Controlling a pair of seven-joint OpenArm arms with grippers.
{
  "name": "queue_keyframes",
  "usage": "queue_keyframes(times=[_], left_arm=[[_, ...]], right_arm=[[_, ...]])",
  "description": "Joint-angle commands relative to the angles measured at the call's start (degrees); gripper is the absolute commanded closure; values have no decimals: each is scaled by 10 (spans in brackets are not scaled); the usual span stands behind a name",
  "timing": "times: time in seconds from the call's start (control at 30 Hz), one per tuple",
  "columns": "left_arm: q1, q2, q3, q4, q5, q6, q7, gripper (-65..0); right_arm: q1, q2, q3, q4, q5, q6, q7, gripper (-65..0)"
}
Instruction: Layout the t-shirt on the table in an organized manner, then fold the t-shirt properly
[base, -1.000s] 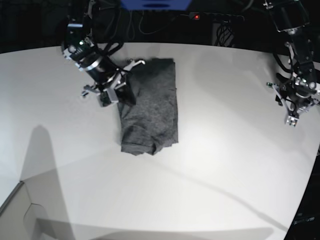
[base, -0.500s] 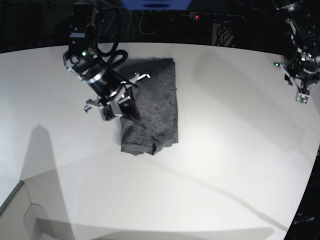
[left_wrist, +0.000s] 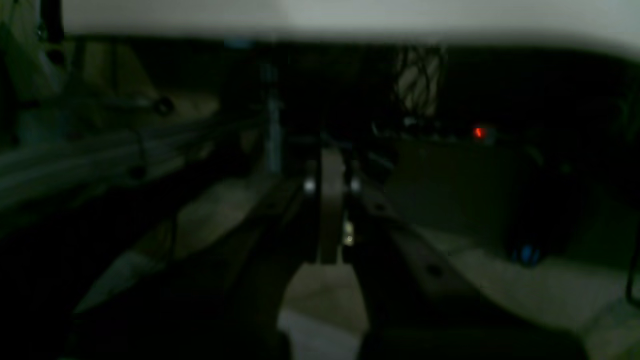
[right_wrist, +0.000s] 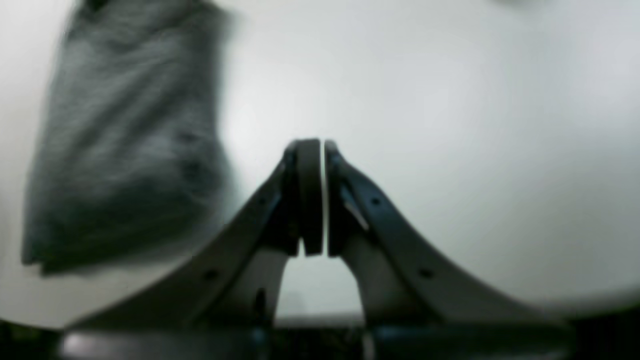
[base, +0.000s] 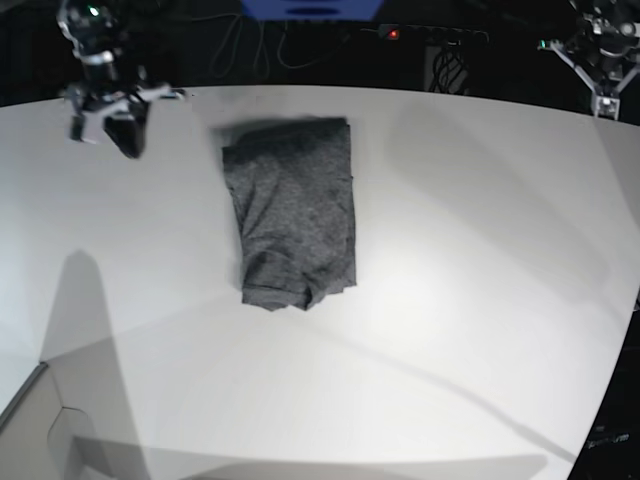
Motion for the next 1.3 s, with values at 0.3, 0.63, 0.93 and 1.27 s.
queue_keyframes(times=[0.3,0.63,0.93,1.27], left_arm=[[-5,6,33,-198,-3,3,-118,-1],[-122,-55,139,-623,3,3,-317,-1],[-257,-119,252,-1009,3,161,-622,-1],[-273,-65,356,-999,0,367,-597,-1]], right_arm=[[-15,30,129,-209,62,4,15,0],[48,93,110,-529,46,5,134,0],[173,96,27,-931,-133,-9,450,0],[223,101,-60,-1078,-402,-397,523,0]])
